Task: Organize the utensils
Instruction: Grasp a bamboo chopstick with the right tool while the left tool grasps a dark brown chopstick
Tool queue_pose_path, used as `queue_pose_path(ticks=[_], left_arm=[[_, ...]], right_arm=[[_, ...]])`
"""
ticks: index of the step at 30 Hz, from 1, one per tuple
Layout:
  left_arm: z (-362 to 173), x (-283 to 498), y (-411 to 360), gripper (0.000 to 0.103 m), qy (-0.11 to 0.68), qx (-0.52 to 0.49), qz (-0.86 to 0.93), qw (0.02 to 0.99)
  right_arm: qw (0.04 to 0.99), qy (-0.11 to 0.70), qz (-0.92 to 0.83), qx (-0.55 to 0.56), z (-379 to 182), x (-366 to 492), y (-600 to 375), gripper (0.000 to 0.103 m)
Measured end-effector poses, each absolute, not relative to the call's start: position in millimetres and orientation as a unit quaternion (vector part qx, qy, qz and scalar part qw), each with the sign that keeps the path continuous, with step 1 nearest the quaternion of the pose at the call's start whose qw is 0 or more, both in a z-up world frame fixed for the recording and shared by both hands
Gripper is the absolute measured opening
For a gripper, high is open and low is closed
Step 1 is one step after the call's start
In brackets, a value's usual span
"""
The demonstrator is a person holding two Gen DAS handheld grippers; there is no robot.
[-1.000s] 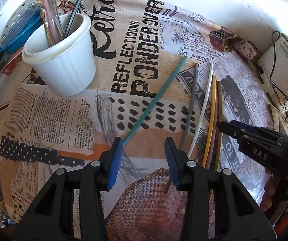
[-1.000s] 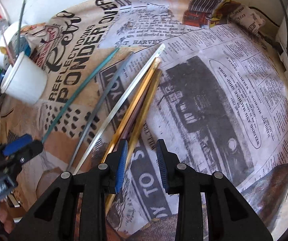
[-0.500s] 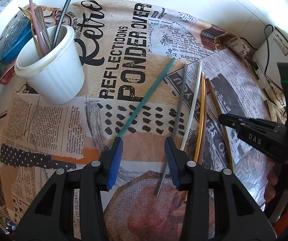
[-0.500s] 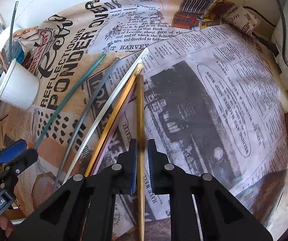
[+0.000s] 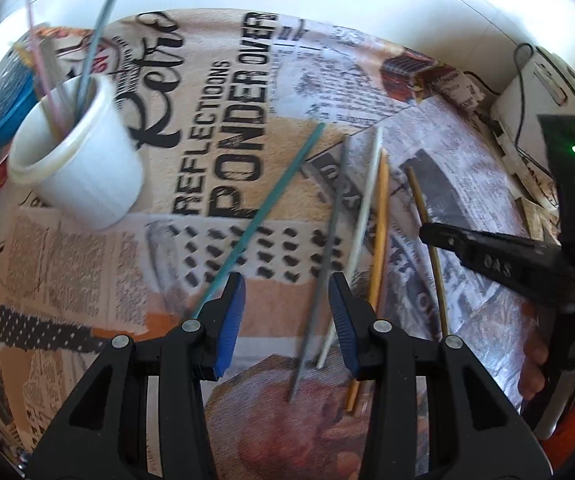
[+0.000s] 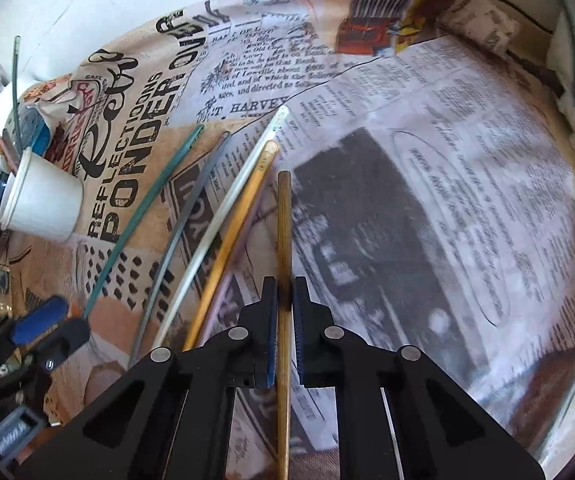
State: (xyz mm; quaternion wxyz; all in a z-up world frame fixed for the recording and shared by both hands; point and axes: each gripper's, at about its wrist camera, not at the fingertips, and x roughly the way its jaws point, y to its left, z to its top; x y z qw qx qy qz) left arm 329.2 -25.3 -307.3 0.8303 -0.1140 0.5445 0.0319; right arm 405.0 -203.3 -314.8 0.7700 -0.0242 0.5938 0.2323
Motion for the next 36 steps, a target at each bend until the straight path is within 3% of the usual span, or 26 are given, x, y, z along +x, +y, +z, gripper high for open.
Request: queue_pose_path(ticks=[10,12,14,16,36], left_arm=[[-322,376,-78,0.042,0.566,-0.075,-0.053,0.819],[-327,385,-89,0.035,0.571,-0.072,-0.075,0.814],[-333,392,-97,0.021,0.578,-0.067,-0.093,0.808],[-339,398,-102,0.017,0.586,-0.062,-0.096,0.802],[-353,419,-135,0.017,0.601,0.008,-0.104,0.792]], right_arm=[[0.806,0.550,0.220,0.018,-272,396,-248,0.007],[0.808,0.547,0.217,0.030,-270,395,-253,0.007],[0.809,0.546,0.214,0.039,-270,395,-260,0.007],[0.809,0.547,0.211,0.045,-270,395,-263,0.007],[0.822,0.524,0.216,0.057,-261,388,-277,0.007]])
